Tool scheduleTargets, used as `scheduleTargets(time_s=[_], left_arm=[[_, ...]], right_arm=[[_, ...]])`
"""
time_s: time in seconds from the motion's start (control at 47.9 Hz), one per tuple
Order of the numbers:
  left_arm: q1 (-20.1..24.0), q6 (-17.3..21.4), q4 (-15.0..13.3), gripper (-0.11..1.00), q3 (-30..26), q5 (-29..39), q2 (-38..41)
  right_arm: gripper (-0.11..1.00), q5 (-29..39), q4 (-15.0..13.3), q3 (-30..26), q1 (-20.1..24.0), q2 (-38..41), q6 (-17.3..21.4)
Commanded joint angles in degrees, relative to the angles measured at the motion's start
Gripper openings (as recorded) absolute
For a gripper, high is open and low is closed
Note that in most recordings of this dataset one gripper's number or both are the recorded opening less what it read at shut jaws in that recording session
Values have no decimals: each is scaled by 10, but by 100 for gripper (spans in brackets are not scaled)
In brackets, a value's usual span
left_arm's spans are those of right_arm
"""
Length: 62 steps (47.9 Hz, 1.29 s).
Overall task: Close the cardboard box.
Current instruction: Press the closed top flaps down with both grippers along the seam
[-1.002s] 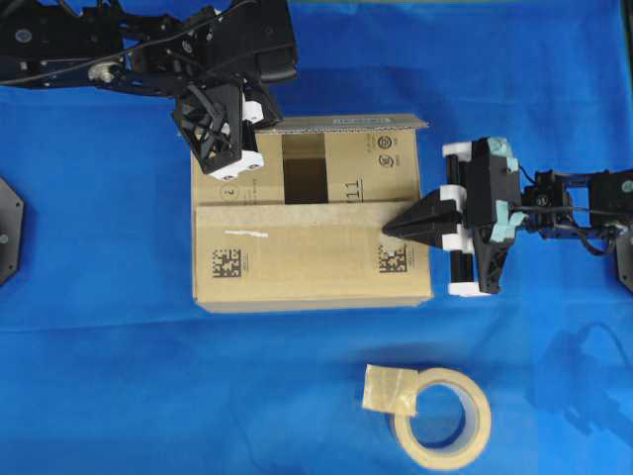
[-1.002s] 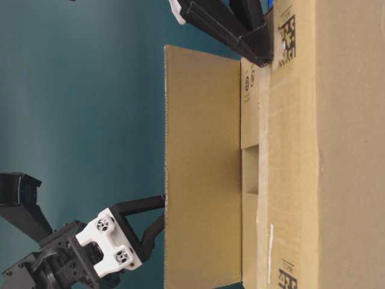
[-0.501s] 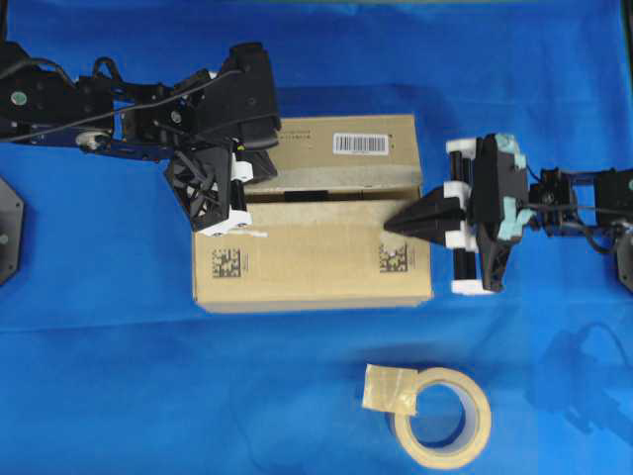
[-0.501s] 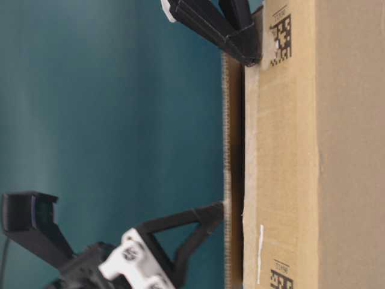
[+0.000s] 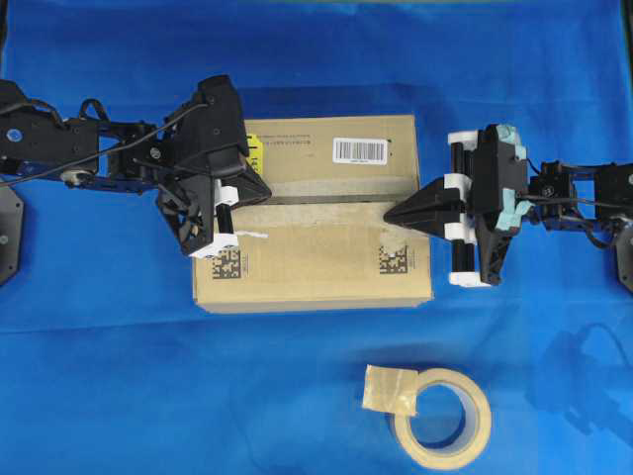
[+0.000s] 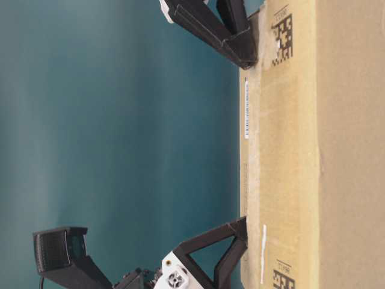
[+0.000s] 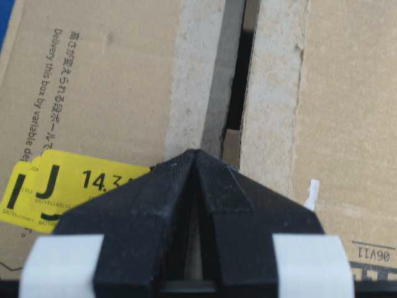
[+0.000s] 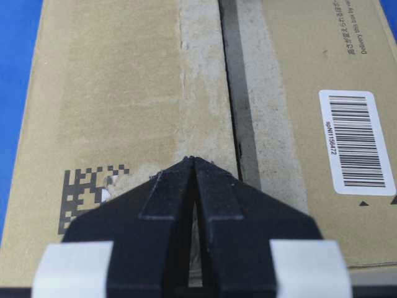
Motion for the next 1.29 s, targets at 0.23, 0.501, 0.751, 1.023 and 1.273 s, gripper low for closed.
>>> scheduleTargets(time_s=[0.23,0.501,0.751,1.023,1.273], left_arm=[[-4,0,-1,0,0,-10,-10],[-7,0,-1,0,1,-17,-10],[-8,0,-1,0,10,-34,-12],[-25,2,-1,0,50,-136,-39],[-40,4,-1,0,117,-272,-82]], right_arm=[[0,-11,-1,-4,-29,-8,-1],[0,-14,-1,0,-35,12,1],[0,-21,0,2,-35,26,2],[0,-33,2,10,-35,28,4],[0,-36,2,10,-35,28,4]])
